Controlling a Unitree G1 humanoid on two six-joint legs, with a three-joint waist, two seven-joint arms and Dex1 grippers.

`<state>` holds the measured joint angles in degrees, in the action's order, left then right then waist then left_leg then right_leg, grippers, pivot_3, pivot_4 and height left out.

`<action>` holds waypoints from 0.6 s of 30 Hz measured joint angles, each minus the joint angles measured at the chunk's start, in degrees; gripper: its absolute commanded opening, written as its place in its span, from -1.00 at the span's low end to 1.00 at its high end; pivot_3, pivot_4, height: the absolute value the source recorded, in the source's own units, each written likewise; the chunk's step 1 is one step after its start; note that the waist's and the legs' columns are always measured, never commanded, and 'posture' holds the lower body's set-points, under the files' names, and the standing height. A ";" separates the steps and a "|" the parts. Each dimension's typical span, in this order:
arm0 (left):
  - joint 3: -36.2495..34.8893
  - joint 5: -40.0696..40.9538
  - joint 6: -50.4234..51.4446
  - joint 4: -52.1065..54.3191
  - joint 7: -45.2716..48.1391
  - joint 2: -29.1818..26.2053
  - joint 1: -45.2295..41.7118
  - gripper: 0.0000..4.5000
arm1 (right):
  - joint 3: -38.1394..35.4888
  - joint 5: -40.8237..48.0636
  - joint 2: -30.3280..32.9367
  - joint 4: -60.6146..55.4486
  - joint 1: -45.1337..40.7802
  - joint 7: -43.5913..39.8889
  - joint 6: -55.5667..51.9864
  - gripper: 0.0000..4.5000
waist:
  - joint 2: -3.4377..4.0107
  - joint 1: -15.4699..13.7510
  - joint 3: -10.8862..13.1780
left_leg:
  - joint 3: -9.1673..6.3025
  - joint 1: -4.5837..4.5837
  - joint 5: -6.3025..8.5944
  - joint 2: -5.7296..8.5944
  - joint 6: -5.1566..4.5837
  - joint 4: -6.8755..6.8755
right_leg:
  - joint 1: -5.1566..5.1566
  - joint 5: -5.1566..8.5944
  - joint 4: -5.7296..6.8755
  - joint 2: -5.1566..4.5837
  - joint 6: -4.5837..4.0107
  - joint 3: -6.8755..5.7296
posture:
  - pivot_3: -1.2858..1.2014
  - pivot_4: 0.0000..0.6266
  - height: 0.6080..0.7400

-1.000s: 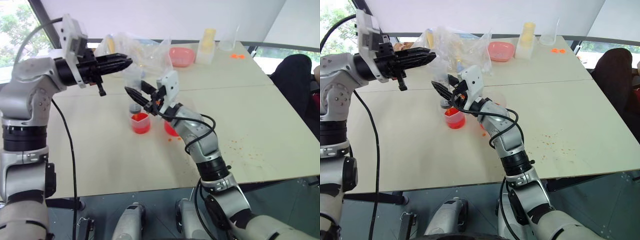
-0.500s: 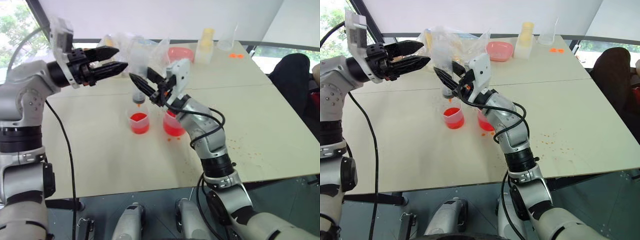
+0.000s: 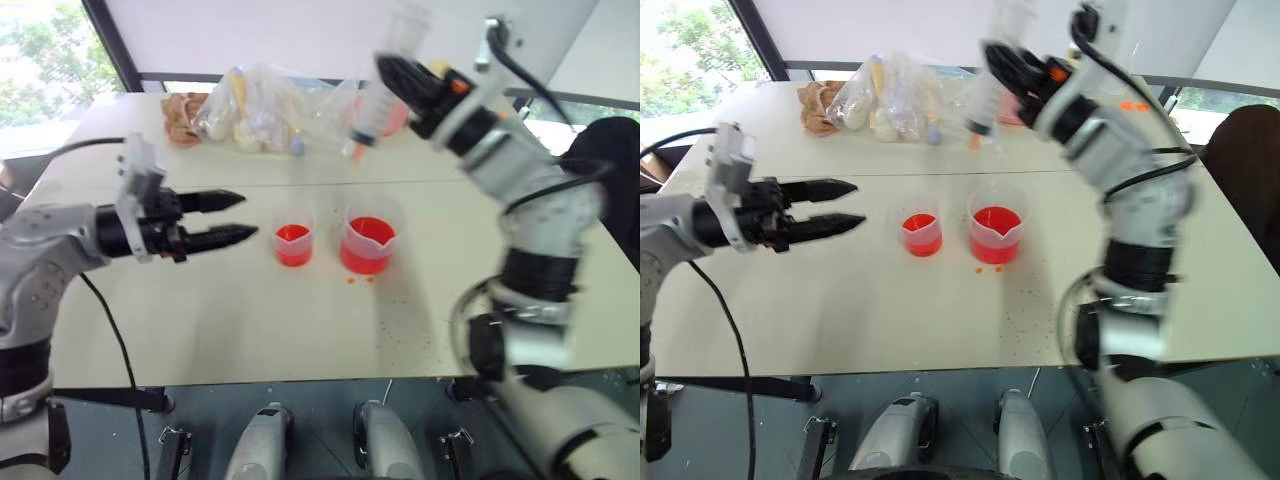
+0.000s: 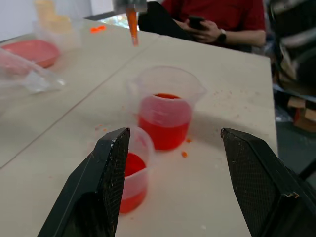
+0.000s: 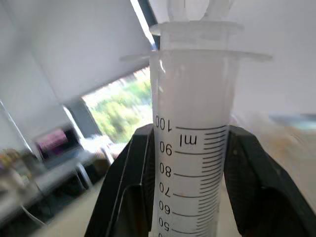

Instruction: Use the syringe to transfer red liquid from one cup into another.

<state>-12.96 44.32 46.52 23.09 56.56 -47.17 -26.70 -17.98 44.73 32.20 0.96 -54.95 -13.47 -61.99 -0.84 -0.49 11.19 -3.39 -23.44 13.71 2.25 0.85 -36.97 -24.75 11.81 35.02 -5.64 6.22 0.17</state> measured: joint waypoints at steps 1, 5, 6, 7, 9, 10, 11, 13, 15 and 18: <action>1.52 -0.89 -0.70 0.83 -1.14 0.39 0.39 0.34 | -0.10 -0.75 4.84 1.73 1.59 -0.69 -3.98 -0.37 | 0.00 -0.01 0.00 | 0.17 0.00 0.03 0.00 -0.05 -0.01 | 0.03 0.00 -0.05 0.00 0.00 0.01 | 0.03 -0.52 1.00; 7.52 -2.40 -1.96 3.00 -1.06 1.48 1.84 0.34 | -0.64 -1.09 11.11 8.37 3.72 -2.00 -16.73 -0.37 | 0.01 1.51 0.00 | 0.44 0.06 0.08 -0.04 -0.17 -0.02 | 0.01 -0.01 -0.03 0.09 0.02 0.09 | 0.03 -0.52 1.00; 8.73 -2.56 -2.23 3.07 -0.44 1.60 2.06 0.34 | -0.64 -0.95 11.90 8.75 4.81 -2.68 -19.64 -0.37 | 0.01 1.70 0.00 | 0.45 0.08 0.10 -0.07 -0.21 -0.01 | 0.02 -0.01 -0.01 0.13 0.02 0.09 | 0.03 -0.52 1.00; 10.16 -2.90 -2.73 2.94 0.34 1.60 2.33 0.34 | -0.53 -0.53 12.48 8.88 6.85 -3.92 -23.10 -0.37 | 0.01 1.78 0.00 | 0.45 0.11 0.13 -0.10 -0.26 -0.02 | 0.02 -0.01 0.03 0.20 0.02 0.09 | 0.03 -0.52 1.00; 12.05 -3.85 -3.69 2.58 1.37 1.70 2.43 0.34 | 0.08 -0.32 12.10 9.16 9.91 -5.28 -27.64 -0.37 | 0.03 1.83 0.00 | 0.43 0.12 0.13 -0.12 -0.27 -0.04 | 0.01 -0.02 0.09 0.27 0.02 0.09 | 0.03 -0.52 1.00; 12.74 -4.35 -4.41 1.88 1.98 2.13 2.32 0.34 | 0.59 -0.22 11.54 9.52 10.81 -5.67 -29.25 -0.37 | 0.07 1.82 0.01 | 0.44 0.12 0.13 -0.12 -0.27 -0.06 | 0.01 -0.03 0.10 0.28 0.01 0.11 | 0.03 -0.52 1.00; 13.44 -4.86 -4.93 1.25 2.16 2.57 2.10 0.34 | 0.96 -0.14 11.03 9.65 11.18 -5.96 -30.06 -0.37 | 0.10 1.80 0.03 | 0.44 0.11 0.13 -0.12 -0.27 -0.08 | 0.01 -0.03 0.10 0.28 0.00 0.11 | 0.03 -0.52 1.00; 14.71 -5.85 -5.73 -0.23 2.41 3.60 1.55 0.34 | 0.89 -0.18 9.58 9.75 10.89 -6.08 -30.11 -0.37 | 0.10 1.67 0.03 | 0.43 0.09 0.13 -0.12 -0.27 -0.15 | 0.02 -0.04 0.09 0.30 0.01 0.11 | 0.03 -0.52 1.00; 15.66 -6.58 -6.12 -0.96 2.47 4.02 1.14 0.35 | 0.81 -0.71 8.79 9.85 10.83 -6.06 -30.11 0.06 | 0.10 1.47 0.02 | 0.41 0.07 0.13 -0.11 -0.27 -0.16 | 0.03 -0.13 0.07 0.30 0.17 0.11 | 0.03 -0.52 1.00; 17.08 -8.14 -7.31 -1.28 3.06 4.48 1.15 0.35 | 0.97 -2.52 7.12 9.96 11.86 -5.73 -29.98 0.66 | 0.08 1.14 0.02 | 0.38 0.02 0.13 -0.08 -0.27 -0.17 | 0.04 -0.14 0.04 0.29 0.20 0.11 | 0.03 -0.52 1.00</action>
<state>4.12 36.18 39.22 21.81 59.61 -42.69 -25.55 -17.01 42.21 39.32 10.93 -43.09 -19.20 -91.98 -0.76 0.64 11.21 -3.01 -23.42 13.84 2.17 0.58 -37.13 -24.72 11.67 35.06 -5.36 6.42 0.28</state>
